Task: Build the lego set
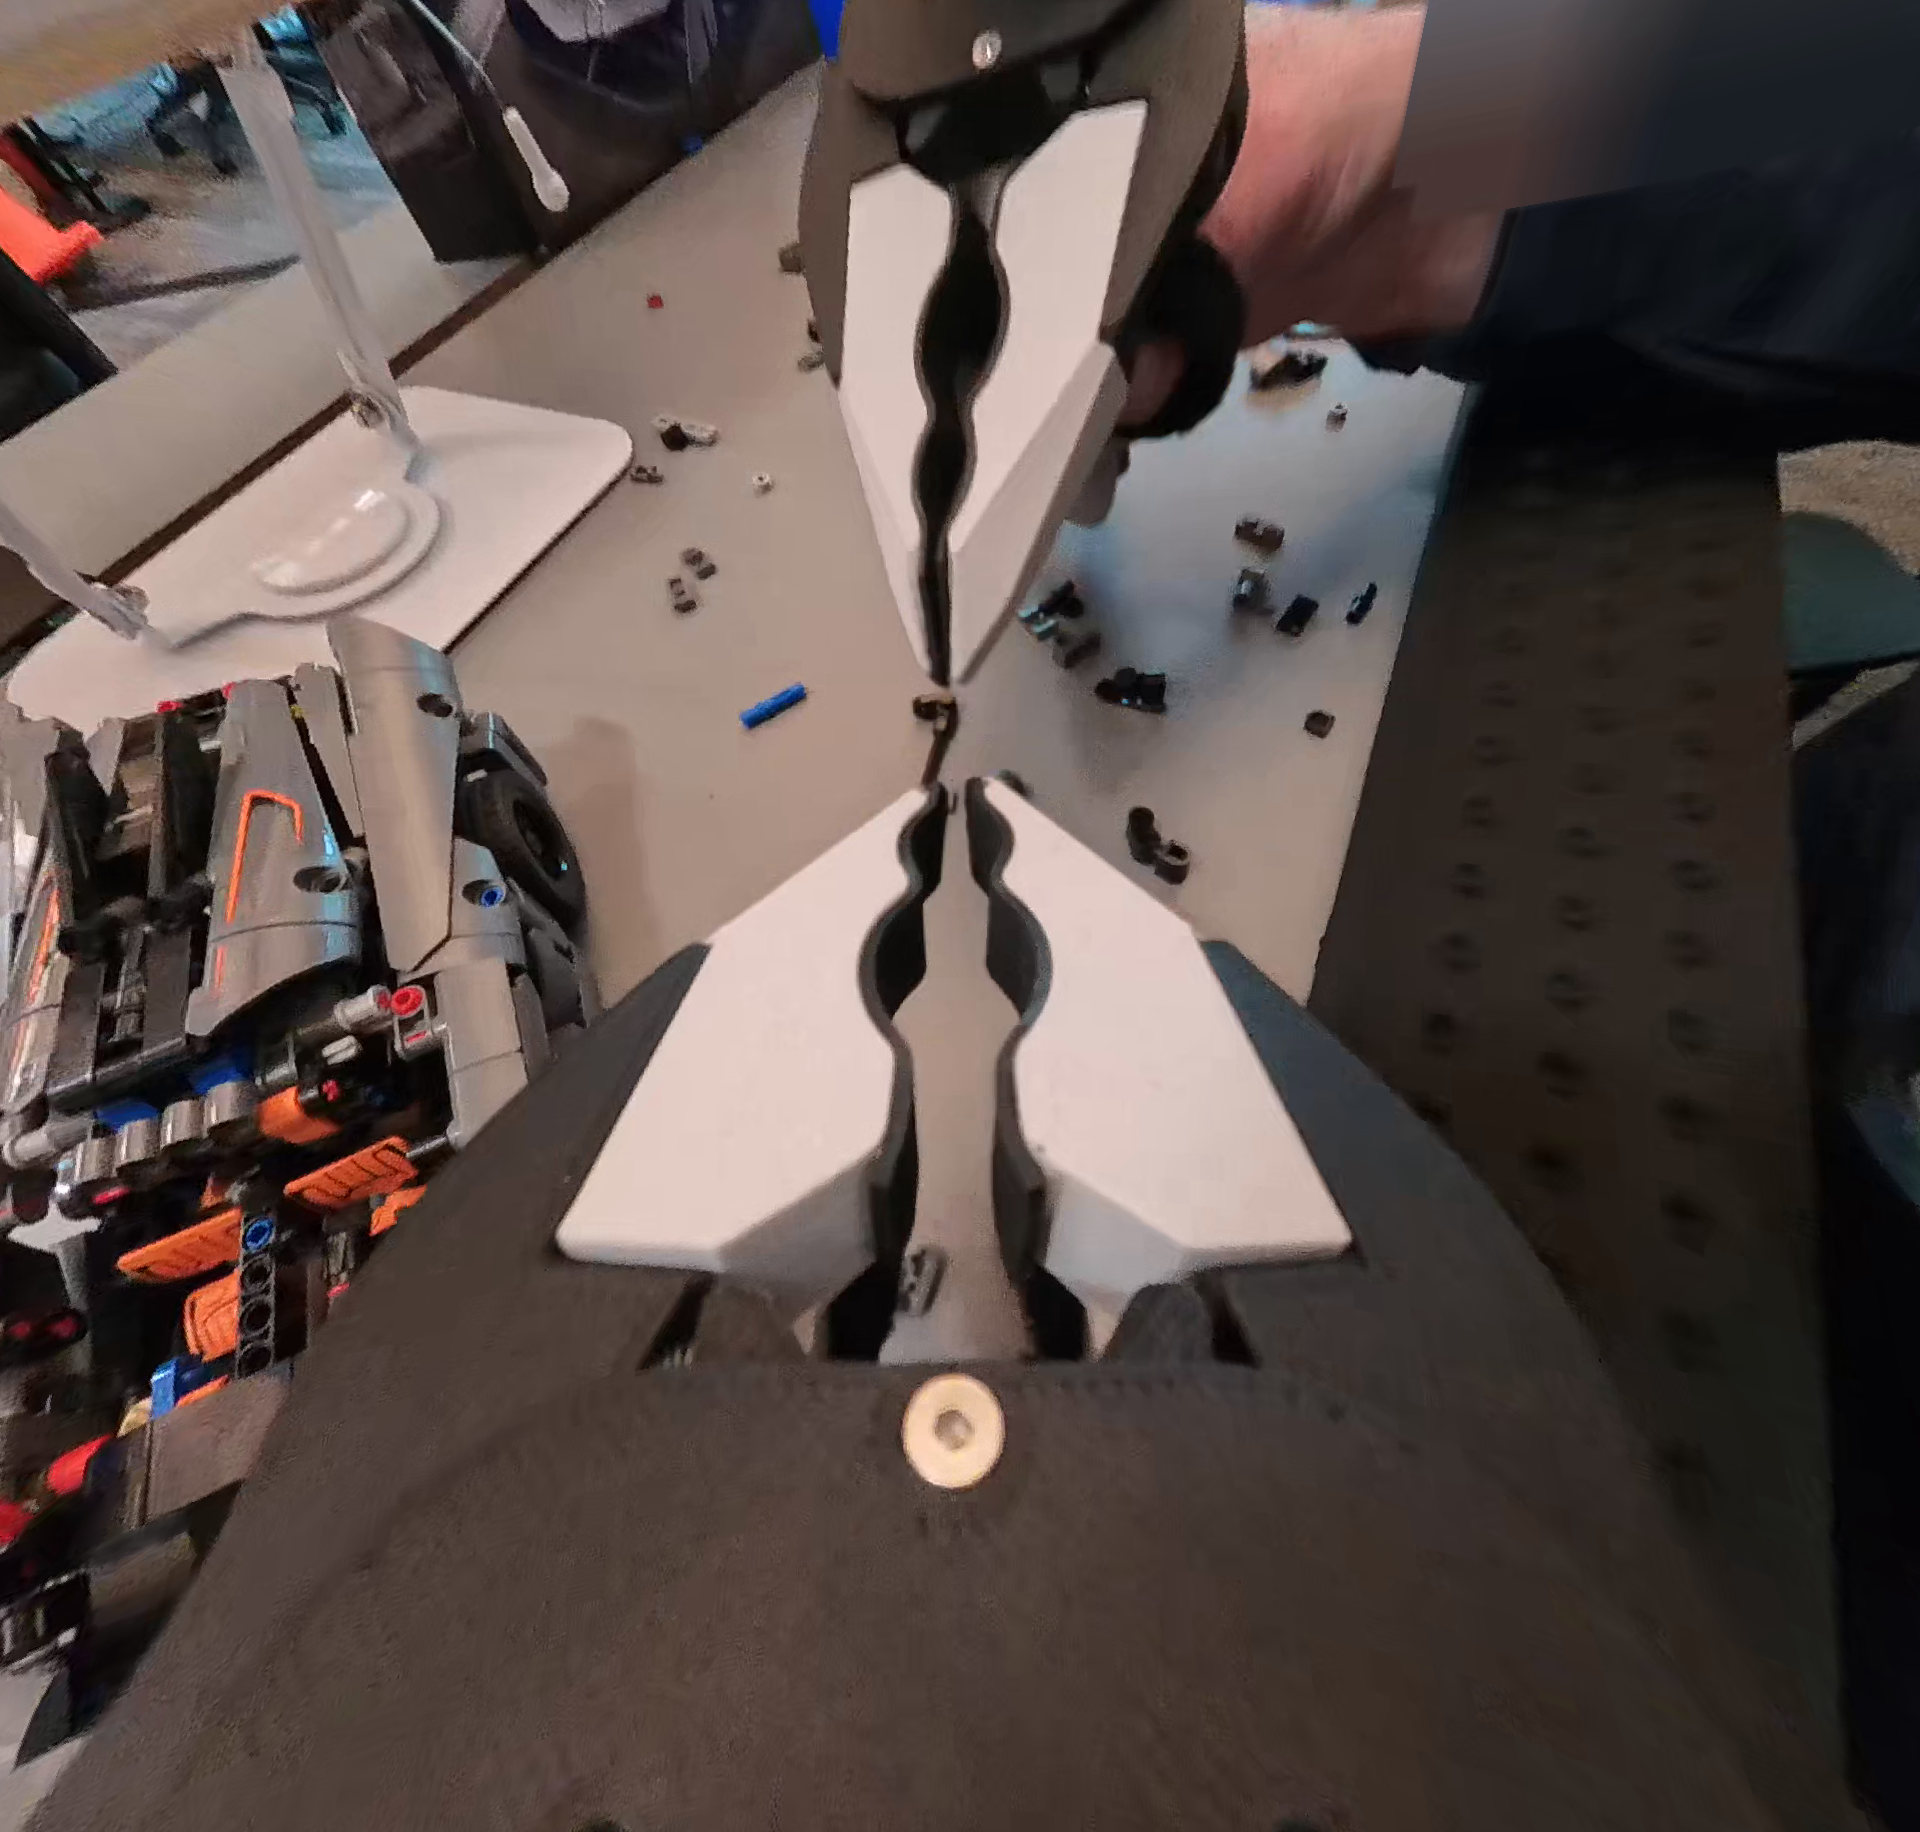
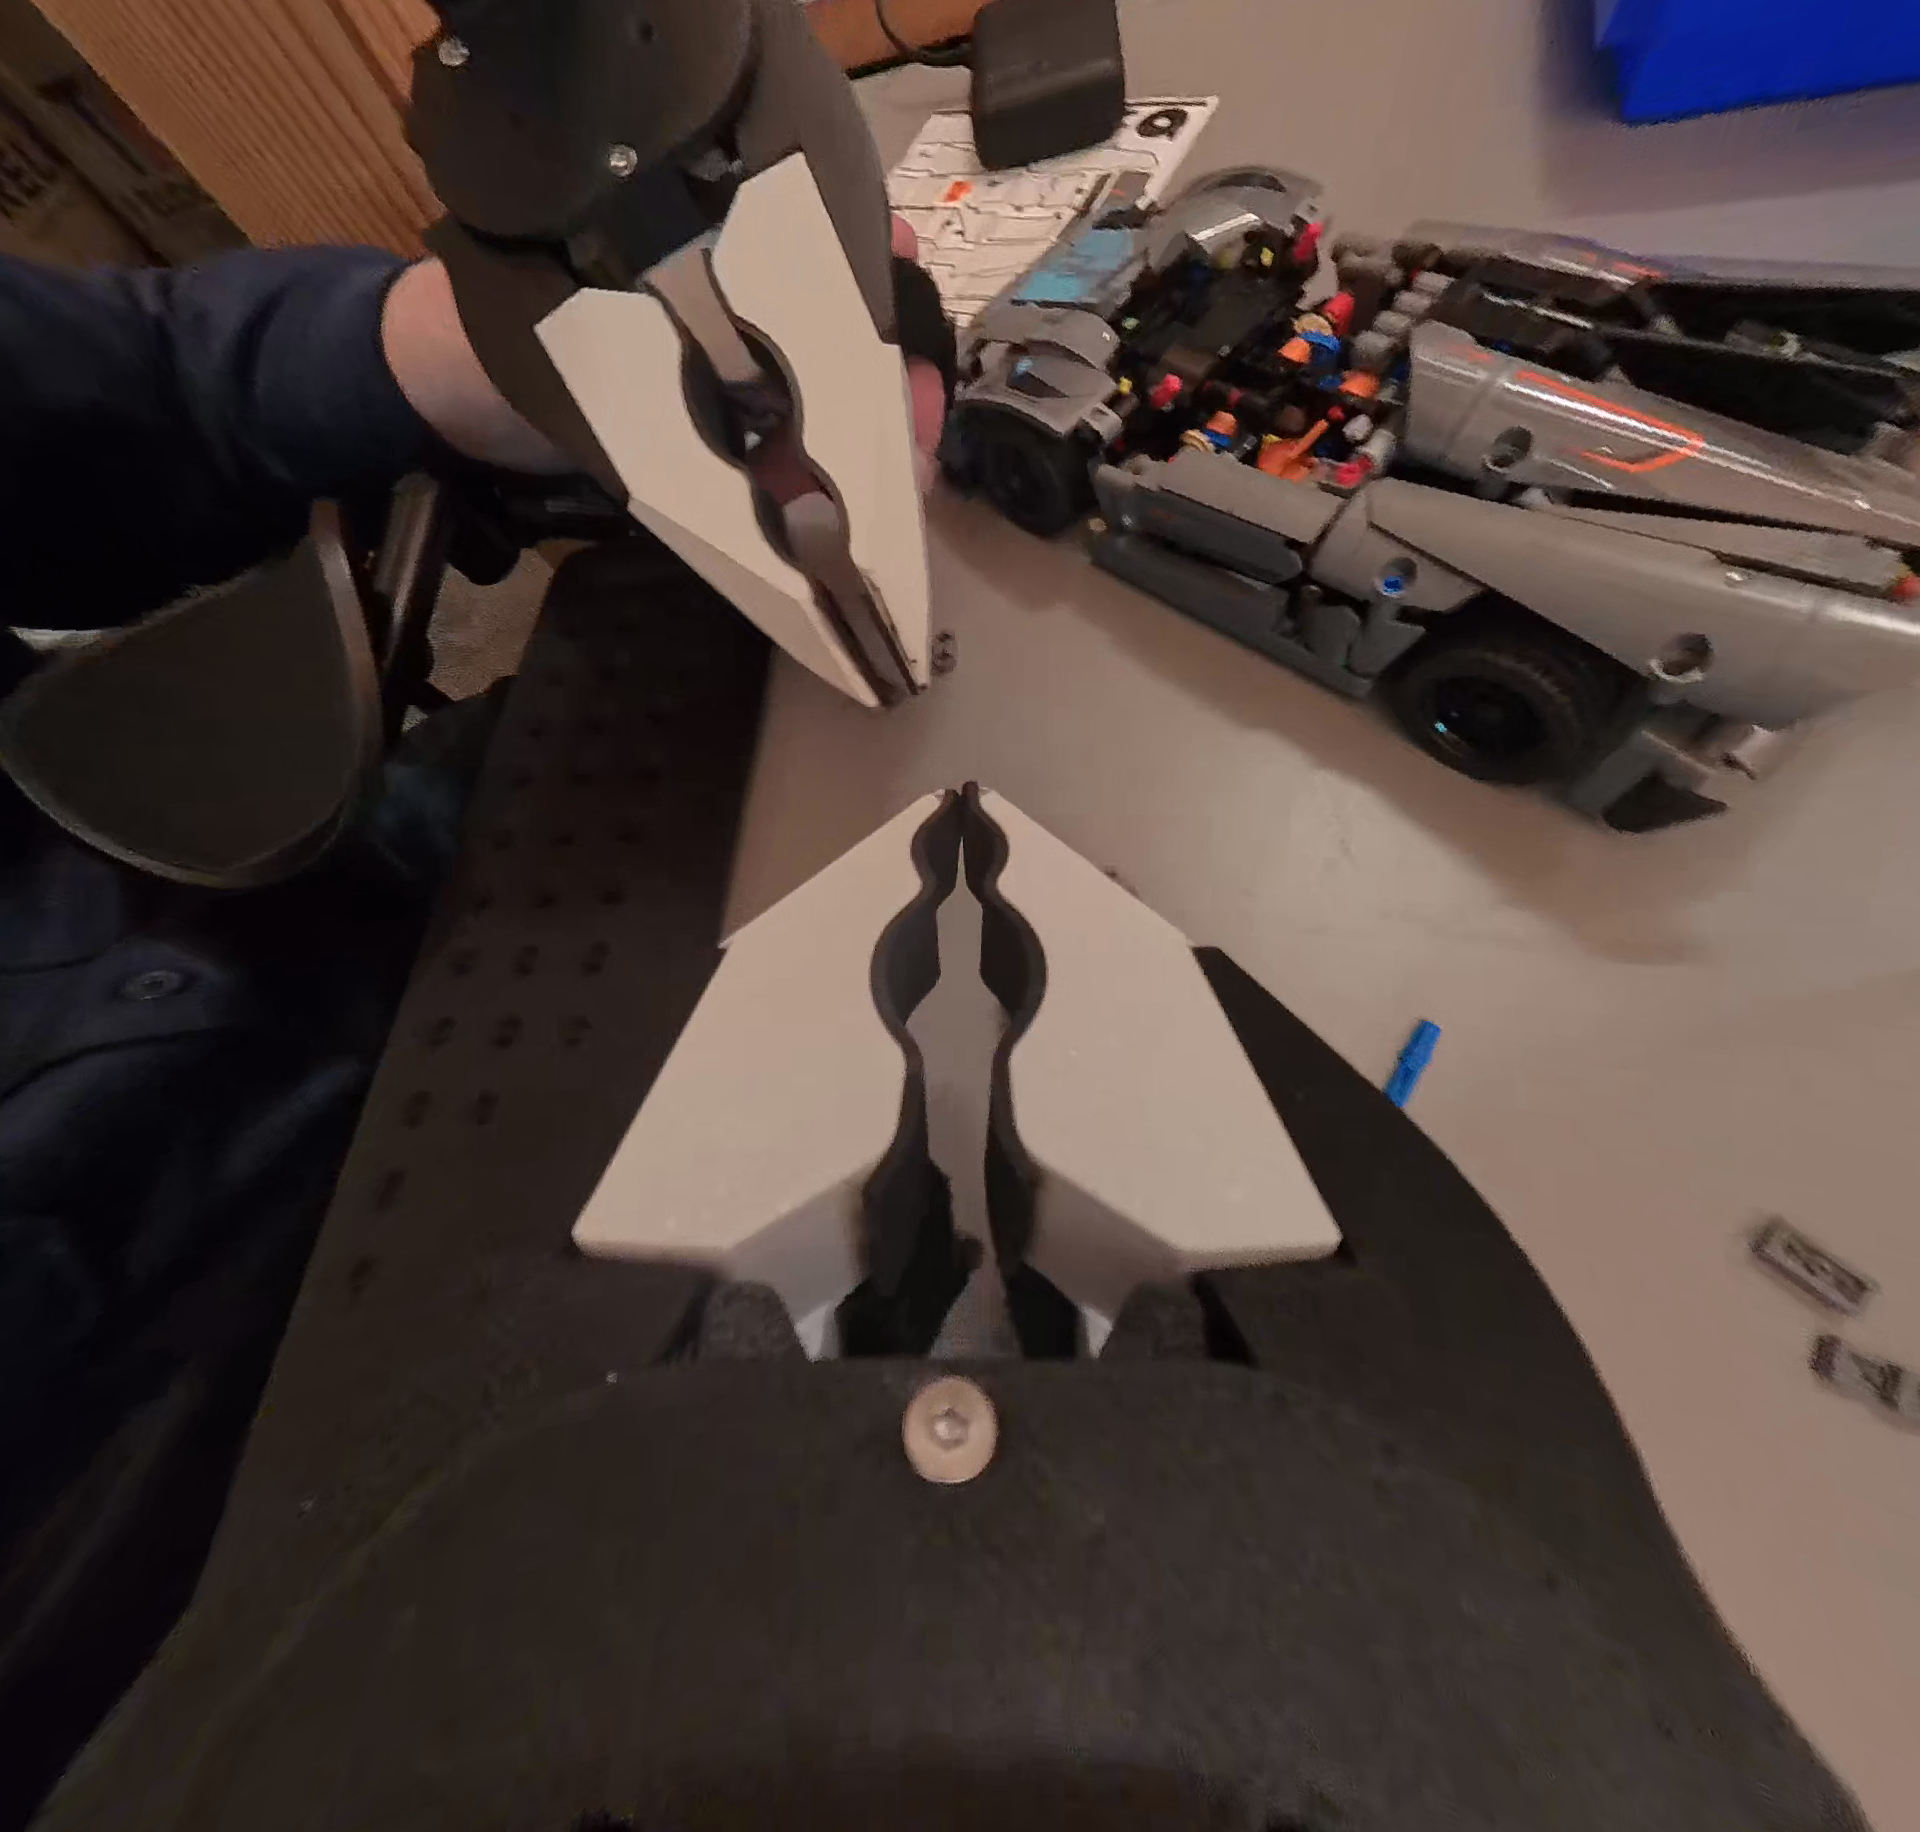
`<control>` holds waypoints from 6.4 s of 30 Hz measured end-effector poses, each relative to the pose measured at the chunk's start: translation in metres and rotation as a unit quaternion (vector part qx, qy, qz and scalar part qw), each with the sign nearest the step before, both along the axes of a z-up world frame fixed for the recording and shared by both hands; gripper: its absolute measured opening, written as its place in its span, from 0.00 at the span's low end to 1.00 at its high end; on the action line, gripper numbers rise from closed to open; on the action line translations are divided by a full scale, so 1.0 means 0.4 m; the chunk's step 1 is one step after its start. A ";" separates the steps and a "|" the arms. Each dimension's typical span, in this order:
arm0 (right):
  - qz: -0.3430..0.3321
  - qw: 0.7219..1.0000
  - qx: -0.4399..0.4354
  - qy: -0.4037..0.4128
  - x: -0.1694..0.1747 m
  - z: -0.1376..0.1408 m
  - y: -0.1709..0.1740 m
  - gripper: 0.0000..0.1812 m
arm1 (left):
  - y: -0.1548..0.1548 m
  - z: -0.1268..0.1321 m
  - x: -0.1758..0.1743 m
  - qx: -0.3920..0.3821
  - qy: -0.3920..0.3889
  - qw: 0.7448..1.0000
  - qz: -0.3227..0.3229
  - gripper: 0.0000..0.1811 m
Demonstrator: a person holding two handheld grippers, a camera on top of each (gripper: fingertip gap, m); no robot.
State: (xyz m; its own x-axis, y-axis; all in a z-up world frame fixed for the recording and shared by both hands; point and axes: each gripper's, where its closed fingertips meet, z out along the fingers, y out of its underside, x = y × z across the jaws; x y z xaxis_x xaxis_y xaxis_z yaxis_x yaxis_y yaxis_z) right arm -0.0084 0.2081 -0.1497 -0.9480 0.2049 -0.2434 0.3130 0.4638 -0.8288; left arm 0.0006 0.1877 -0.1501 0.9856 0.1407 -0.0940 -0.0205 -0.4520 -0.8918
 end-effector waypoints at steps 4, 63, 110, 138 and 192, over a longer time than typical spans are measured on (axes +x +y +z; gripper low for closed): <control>-0.019 0.999 0.028 -0.021 -0.021 -0.024 0.044 0.00 | 0.016 -0.052 0.009 -0.057 -0.014 0.998 -0.015 0.08; -0.002 0.992 -0.085 -0.097 -0.020 0.037 0.078 0.01 | 0.128 0.012 -0.038 -0.080 0.252 0.964 -0.003 0.11; 0.037 0.996 -0.029 0.081 0.028 0.079 0.054 0.01 | 0.124 0.069 0.006 -0.003 0.103 0.994 -0.041 0.02; 0.027 0.988 -0.143 0.050 0.018 0.167 0.129 0.00 | 0.083 0.136 -0.002 0.068 0.071 0.995 -0.031 0.02; 0.023 0.979 -0.199 0.036 0.030 0.177 0.056 0.07 | 0.101 0.174 0.023 0.080 0.120 0.989 -0.043 0.02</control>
